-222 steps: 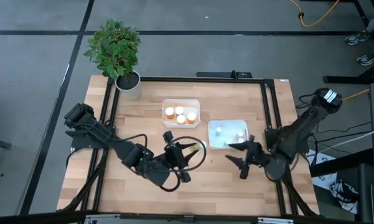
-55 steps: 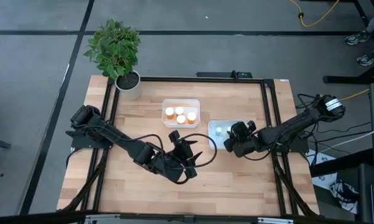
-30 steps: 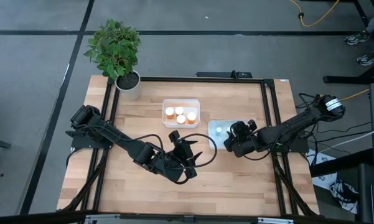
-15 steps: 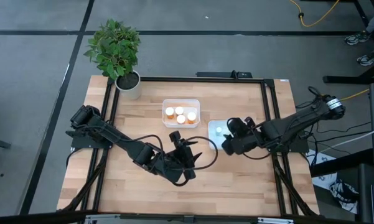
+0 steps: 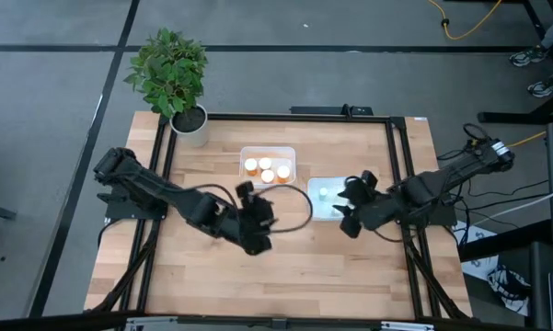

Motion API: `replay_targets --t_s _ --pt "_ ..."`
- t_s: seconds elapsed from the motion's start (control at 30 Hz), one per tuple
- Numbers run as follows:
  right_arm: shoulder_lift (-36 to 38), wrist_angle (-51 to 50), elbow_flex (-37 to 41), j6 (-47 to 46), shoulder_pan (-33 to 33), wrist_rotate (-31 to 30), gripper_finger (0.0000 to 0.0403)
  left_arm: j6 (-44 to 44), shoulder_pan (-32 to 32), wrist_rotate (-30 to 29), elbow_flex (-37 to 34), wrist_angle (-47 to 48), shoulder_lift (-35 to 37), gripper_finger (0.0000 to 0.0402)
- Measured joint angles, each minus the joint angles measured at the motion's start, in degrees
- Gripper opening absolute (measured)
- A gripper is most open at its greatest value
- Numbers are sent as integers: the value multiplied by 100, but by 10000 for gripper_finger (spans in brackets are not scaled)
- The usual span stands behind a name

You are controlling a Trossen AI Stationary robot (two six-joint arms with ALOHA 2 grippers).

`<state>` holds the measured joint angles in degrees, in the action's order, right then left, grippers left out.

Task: Pick and place medicine bottles into bin by pill shape (circle, oval)
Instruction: Return to Home Position

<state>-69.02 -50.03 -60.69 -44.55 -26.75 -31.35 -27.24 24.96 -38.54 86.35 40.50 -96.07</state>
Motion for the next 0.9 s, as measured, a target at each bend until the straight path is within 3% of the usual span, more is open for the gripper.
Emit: replay_targets --t_s 0.1,0.2,0.37,0.5,0.6,0.67,0.77,0.9 --pt "487 87 216 156 -286 -370 183 -186 -59 -298 -16 591 260 204" --pt "1159 444 812 148 -695 -779 183 -176 -58 -455 -341 598 632 204" --pt "2508 2285 2444 294 -1213 -881 183 -341 -121 -400 -1765 -14 1637 204" --pt "3288 4950 3776 1344 -1246 -298 183 -368 -338 -199 -3305 -1253 2848 204" --pt "3505 7253 4665 2517 -1148 554 183 146 -573 173 -4495 -2687 3771 204" --pt "3568 8219 5084 3024 -1033 1100 183 588 -787 509 -5206 -3623 4329 204" --pt "3606 8669 5368 3191 -839 1390 183 989 -1150 934 -6075 -4421 5090 204" --pt "3677 8459 5423 3073 -610 1391 183 954 -1524 1050 -6751 -4310 6155 204"
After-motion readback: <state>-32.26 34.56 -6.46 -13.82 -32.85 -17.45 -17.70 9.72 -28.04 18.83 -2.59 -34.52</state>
